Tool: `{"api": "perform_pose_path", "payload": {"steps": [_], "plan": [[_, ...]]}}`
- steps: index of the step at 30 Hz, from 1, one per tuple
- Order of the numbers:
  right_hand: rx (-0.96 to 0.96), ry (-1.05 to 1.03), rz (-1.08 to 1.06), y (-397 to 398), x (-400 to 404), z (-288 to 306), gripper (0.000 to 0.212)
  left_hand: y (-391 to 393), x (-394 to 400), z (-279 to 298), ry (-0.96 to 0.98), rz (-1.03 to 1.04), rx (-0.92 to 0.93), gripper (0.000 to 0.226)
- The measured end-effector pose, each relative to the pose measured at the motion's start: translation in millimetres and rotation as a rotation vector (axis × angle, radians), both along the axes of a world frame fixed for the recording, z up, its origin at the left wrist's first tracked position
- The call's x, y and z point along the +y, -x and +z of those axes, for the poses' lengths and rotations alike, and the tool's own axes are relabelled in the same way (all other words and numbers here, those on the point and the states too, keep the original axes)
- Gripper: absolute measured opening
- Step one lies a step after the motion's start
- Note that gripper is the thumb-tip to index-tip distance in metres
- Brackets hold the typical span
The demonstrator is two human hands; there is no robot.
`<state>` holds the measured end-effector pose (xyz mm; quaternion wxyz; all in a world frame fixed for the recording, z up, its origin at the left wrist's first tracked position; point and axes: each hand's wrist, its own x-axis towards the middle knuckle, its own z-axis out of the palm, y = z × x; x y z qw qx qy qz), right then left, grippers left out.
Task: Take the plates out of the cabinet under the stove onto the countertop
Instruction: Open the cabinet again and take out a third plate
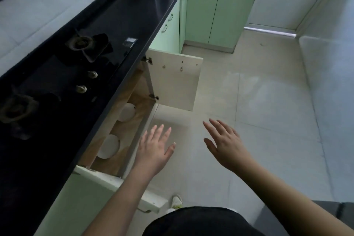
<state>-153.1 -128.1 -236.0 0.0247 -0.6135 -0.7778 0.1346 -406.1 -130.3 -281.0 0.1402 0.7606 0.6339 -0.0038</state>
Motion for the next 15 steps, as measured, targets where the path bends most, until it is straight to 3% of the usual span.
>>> {"api": "perform_pose_path", "payload": {"steps": [7,11,15], "plan": [[-0.007,0.018,-0.049,-26,50,-7,0.058,-21,61,-5,0.002,-0.037,0.000,0.070],[0.012,0.020,-0.016,-50,91,-20,0.058,-41,88,-11,0.012,0.001,0.008,0.085],[0.034,0.047,0.081,-71,137,-35,0.058,-65,111,-9,-0.011,0.090,0.008,0.076]]}}
